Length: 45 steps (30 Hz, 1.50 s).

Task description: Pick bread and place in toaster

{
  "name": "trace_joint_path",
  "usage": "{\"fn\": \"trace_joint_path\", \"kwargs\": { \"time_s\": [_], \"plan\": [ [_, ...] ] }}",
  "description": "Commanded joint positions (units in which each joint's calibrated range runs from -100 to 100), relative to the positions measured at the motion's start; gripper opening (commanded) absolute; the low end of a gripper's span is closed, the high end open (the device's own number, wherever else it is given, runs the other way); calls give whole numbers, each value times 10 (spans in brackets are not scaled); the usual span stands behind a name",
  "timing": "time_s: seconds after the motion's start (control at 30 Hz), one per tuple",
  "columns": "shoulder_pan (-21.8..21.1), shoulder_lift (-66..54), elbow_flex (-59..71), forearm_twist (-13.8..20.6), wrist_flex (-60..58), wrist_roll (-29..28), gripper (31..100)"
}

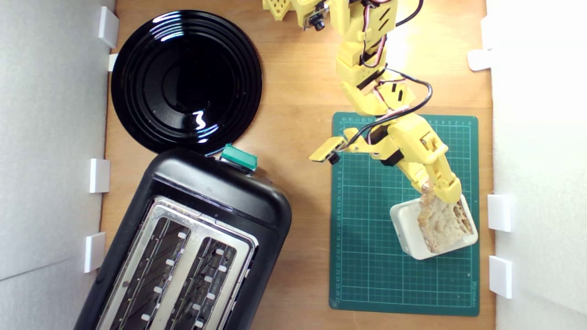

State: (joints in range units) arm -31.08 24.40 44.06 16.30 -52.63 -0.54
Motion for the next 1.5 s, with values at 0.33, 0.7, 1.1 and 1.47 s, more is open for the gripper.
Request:
{"fn": "trace_joint_path", "kwargs": {
  "time_s": [0.33,0.7,1.1,1.47],
  "plan": [
    [1,-281,-15,-5,149,3,551],
    [51,-552,-18,3,406,61,551],
    [67,-582,-297,-5,714,138,556],
    [68,-491,-683,-6,987,227,555]
  ]
}}
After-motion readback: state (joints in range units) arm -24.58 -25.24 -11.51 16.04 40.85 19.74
